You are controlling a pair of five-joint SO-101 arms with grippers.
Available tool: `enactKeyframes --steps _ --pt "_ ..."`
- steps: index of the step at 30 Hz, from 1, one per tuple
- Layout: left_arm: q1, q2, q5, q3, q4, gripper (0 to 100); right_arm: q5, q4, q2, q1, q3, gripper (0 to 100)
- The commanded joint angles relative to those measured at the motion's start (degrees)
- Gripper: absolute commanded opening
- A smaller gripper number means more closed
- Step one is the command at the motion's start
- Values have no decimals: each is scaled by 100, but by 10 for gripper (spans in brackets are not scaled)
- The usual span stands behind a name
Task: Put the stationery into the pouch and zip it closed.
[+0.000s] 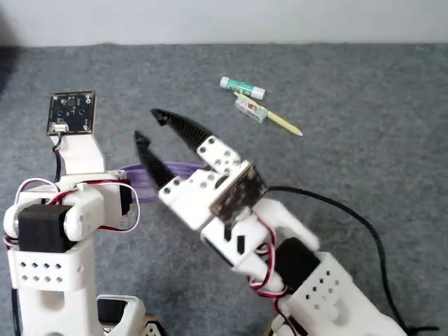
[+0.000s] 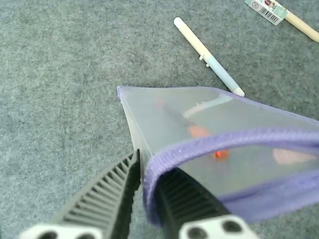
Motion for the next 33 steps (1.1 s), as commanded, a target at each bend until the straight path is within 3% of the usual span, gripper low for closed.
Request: enactKeyframes --steps 1,5,8,21,27,33 --pt "-9 0 70 -171 35 12 -607 1095 -13 787 -879 58" --pt "-18 -9 70 -171 44 12 -1424 2484 681 2000 -1697 13" --pt "-18 -9 70 -171 44 12 -1486 3187 1525 2563 -2321 9" --pt "-18 -9 70 -163 44 12 -1178 5991 5903 2774 -5644 9" --pt "-18 -9 70 -163 44 12 -905 6105 7336 3116 -6998 26" --pt "-18 -9 62 198 0 12 -105 5622 8611 3618 -7754 242"
